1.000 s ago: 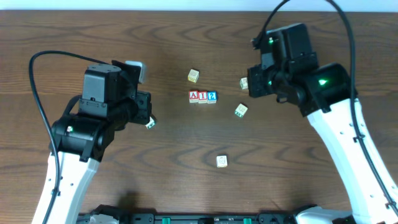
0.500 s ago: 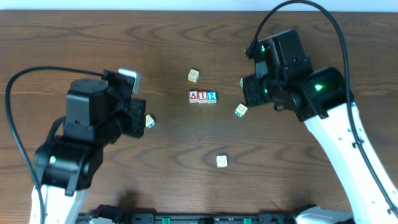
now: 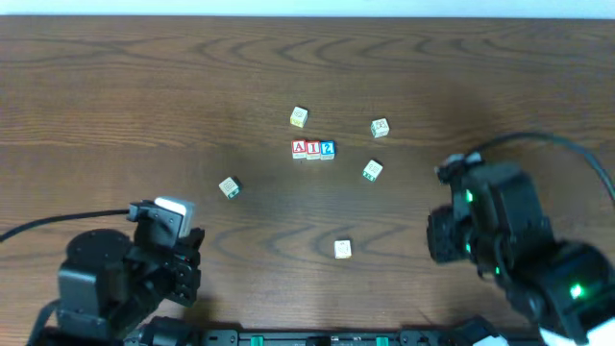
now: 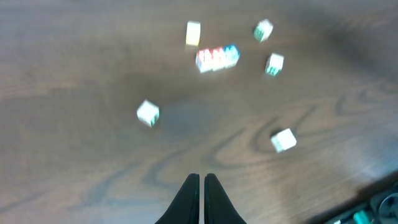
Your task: Spell out Ai2
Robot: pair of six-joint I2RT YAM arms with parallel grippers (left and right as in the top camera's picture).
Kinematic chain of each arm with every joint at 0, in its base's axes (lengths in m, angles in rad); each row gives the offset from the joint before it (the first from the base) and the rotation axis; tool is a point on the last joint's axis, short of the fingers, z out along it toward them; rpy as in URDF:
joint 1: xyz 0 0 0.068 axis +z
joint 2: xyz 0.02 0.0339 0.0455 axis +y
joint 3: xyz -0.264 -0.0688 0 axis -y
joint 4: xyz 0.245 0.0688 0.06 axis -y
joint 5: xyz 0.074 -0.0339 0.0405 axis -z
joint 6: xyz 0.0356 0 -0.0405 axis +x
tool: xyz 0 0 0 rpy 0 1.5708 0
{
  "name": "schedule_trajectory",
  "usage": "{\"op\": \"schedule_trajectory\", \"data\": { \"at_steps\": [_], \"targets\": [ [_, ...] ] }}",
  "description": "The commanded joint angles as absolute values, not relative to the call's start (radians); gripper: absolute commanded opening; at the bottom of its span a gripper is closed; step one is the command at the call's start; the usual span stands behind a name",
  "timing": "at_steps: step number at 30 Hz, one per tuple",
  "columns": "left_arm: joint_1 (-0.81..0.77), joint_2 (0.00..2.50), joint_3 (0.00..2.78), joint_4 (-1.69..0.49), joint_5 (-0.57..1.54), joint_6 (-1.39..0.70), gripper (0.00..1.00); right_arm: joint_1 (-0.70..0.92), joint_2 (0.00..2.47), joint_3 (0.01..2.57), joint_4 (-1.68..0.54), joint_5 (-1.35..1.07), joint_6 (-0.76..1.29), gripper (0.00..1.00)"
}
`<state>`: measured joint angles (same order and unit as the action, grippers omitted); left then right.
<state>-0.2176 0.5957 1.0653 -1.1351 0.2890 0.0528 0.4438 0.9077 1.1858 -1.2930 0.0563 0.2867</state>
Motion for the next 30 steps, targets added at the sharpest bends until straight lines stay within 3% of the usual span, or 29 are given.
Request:
{"op": "schedule_trajectory", "data": {
  "at_steps": [1,2,3,4,5,11,26,30],
  "targets": [
    [-0.216,0.584,1.010,-1.130,0.314,0.063,0.06,0.453,0.820,1.103,-1.263,0.071,0.372,0.29],
    [-0.216,0.585,1.007,-1.125,0.315,0.058,0.06,0.453,0.802,1.093,-1.264,0.071,0.395,0.51],
    [-0.216,0.585,1.007,-1.120,0.315,0.047,0.24,0.453,0.789,1.092,-1.266,0.071,0.413,0.99],
    [-0.216,0.585,1.007,-1.114,0.315,0.040,0.56,0.453,0.783,1.092,-1.266,0.071,0.415,0.99],
    [-0.216,0.585,1.007,-1.110,0.315,0.027,0.95,0.453,0.777,1.092,-1.266,0.070,0.416,0.99],
    [-0.216,0.585,1.007,-1.118,0.314,-0.071,0.96,0.453,0.784,1.092,-1.269,0.071,0.426,0.99],
    [-0.216,0.585,1.007,-1.129,0.314,-0.071,0.95,0.453,0.785,1.092,-1.270,0.071,0.426,0.99],
    [-0.216,0.576,1.005,-1.119,0.213,-0.017,0.95,0.453,0.785,1.092,-1.269,0.071,0.426,0.99]
  ]
}}
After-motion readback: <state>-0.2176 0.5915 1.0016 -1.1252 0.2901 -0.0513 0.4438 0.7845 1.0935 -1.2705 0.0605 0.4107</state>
